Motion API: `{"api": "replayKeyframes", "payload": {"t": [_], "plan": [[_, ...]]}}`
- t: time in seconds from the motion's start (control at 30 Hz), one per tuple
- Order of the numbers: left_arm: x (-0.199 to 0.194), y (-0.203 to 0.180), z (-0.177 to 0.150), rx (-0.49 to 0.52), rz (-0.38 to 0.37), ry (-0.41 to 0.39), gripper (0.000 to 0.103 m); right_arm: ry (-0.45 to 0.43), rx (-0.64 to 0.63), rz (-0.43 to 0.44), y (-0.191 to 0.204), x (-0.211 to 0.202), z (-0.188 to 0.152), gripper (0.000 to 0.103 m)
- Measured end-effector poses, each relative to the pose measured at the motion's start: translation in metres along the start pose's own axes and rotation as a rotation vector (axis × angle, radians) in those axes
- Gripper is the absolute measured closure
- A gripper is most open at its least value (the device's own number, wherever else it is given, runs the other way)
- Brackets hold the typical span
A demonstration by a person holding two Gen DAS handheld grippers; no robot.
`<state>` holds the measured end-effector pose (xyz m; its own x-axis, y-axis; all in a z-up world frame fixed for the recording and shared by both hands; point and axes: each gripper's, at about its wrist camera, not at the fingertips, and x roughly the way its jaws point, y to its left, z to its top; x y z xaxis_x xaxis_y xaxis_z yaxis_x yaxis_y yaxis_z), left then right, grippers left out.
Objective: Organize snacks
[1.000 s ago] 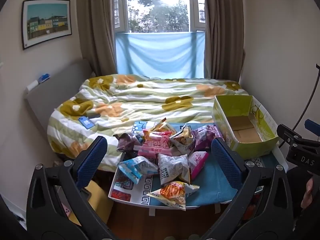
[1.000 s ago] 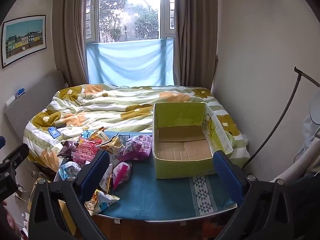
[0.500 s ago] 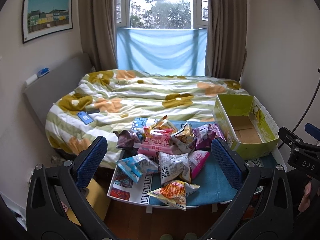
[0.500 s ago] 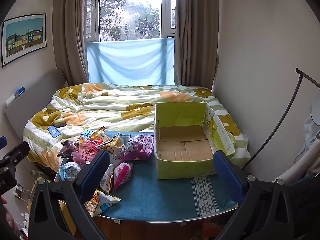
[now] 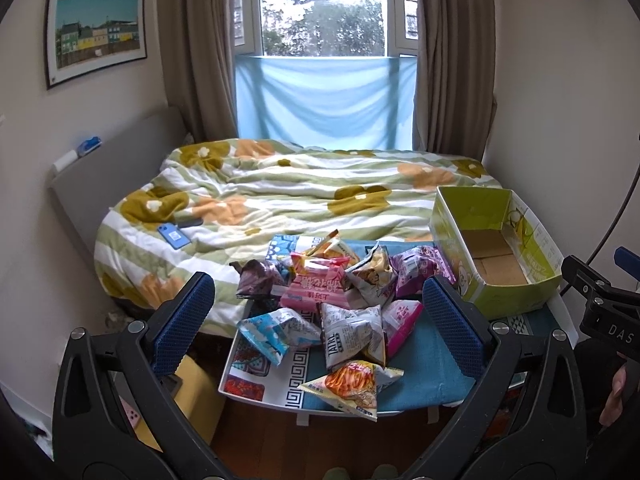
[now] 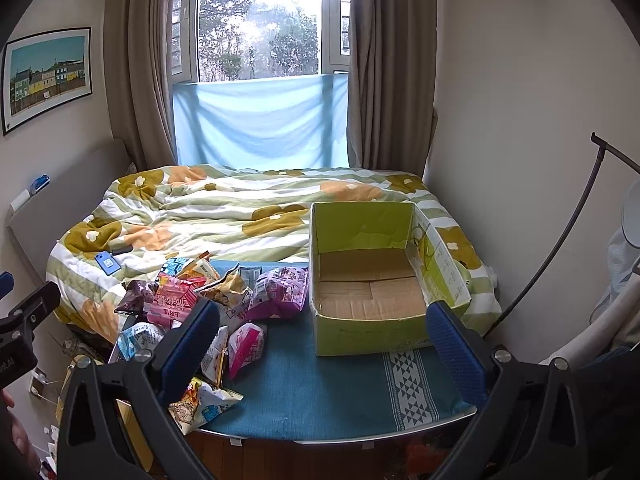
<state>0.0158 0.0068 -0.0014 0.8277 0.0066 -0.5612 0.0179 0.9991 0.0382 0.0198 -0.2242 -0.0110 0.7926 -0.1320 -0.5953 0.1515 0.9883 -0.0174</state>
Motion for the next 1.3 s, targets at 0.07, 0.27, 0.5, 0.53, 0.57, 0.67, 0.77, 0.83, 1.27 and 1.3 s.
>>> {"api": "replayKeyframes", "payload": {"t": [0.07,0.27,0.5,0.53,0.57,0.67,0.77,0.83,1.27,1.3], "plan": [[-0.0001,0.0007,0.0000,0.001,-0.003,0.000,0.000,0.000,0.000,0.000,-0.0004,0.0002,0.0001,0.000],[0.0012,-0.0033,-0.0012,0.006,-0.001,0.005,0.000,0.005,-0.004,0.000,0.0017,0.0018,-0.0017,0.000],[0.0012,-0.0034,-0.0017,0.006,-0.001,0.006,0.000,0.004,0.002,0.004,0.0021,0.0017,-0.0031,0.000],[0.0013,-0.0032,-0.0017,0.008,0.001,0.006,0.000,0.005,0.001,0.003,0.0020,0.0015,-0.0024,0.000],[0.0012,-0.0036,-0.0021,0.010,0.003,0.006,0.000,0.005,0.000,0.003,0.0017,0.0014,-0.0020,0.000],[0.0014,-0.0035,-0.0020,0.007,-0.001,0.008,0.000,0.005,0.000,0.003,0.0014,0.0015,-0.0020,0.000],[0.0015,-0.0046,-0.0022,0.008,0.000,0.008,0.000,0.004,0.003,0.003,0.0015,0.0015,-0.0026,0.000],[0.0013,-0.0042,-0.0018,0.009,0.000,0.008,0.000,0.005,0.002,0.003,0.0015,0.0015,-0.0027,0.000],[0.0013,-0.0050,-0.0019,0.008,-0.001,0.008,0.000,0.005,0.003,0.005,0.0006,0.0012,-0.0032,0.000],[0.0013,-0.0050,-0.0020,0.009,-0.001,0.008,0.000,0.006,0.002,0.005,0.0007,0.0014,-0.0030,0.000]]}}
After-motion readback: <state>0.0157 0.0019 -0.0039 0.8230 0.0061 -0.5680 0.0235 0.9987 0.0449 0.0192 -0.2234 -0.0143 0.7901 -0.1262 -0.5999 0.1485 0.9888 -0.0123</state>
